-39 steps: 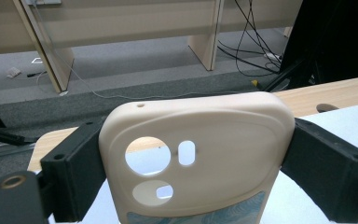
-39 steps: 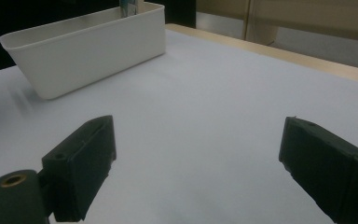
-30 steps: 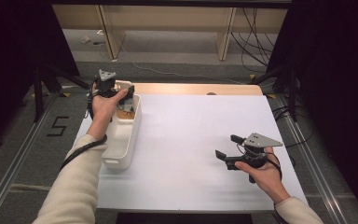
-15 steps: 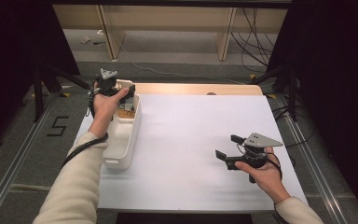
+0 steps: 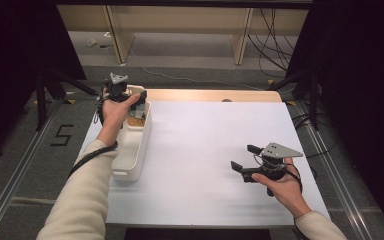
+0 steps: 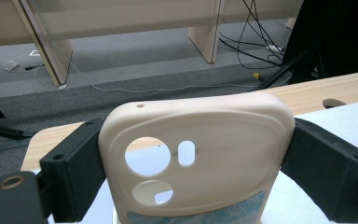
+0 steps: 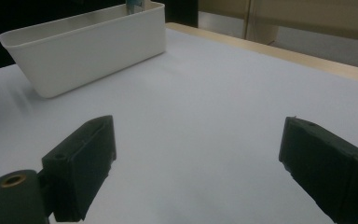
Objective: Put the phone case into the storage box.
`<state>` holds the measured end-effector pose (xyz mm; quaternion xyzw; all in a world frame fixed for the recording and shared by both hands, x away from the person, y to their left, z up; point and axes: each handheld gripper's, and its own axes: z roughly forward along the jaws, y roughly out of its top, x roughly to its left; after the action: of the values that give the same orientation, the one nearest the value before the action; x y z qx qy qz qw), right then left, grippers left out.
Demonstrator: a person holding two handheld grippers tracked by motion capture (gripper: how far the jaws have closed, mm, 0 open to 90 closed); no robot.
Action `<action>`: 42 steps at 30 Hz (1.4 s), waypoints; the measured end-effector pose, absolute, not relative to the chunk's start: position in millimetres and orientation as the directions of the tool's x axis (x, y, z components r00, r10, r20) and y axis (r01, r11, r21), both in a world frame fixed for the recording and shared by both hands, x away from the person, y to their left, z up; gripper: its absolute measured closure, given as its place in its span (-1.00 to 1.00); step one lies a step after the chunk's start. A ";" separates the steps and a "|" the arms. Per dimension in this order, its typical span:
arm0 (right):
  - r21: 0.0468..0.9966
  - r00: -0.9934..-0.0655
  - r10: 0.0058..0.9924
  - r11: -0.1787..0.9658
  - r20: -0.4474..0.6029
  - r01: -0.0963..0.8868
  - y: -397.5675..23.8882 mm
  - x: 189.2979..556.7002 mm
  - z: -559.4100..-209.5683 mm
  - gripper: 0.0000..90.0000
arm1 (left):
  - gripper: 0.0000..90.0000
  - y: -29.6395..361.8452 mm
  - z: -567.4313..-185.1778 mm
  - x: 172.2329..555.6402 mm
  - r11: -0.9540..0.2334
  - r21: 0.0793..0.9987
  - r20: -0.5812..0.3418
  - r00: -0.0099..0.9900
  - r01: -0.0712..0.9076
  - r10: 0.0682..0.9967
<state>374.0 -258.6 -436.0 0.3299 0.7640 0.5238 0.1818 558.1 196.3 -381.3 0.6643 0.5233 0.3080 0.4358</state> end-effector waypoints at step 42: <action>0.920 -0.716 0.694 0.233 0.071 0.317 -259.1 374.7 -436.3 -0.74 | -0.77 195.7 -391.0 569.0 -0.090 0.876 -0.035 0.249 0.474 0.968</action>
<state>374.7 -259.1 -436.3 0.3307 0.7641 0.5237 0.1803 569.0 195.7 -391.0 0.6743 0.5344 0.3002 0.4118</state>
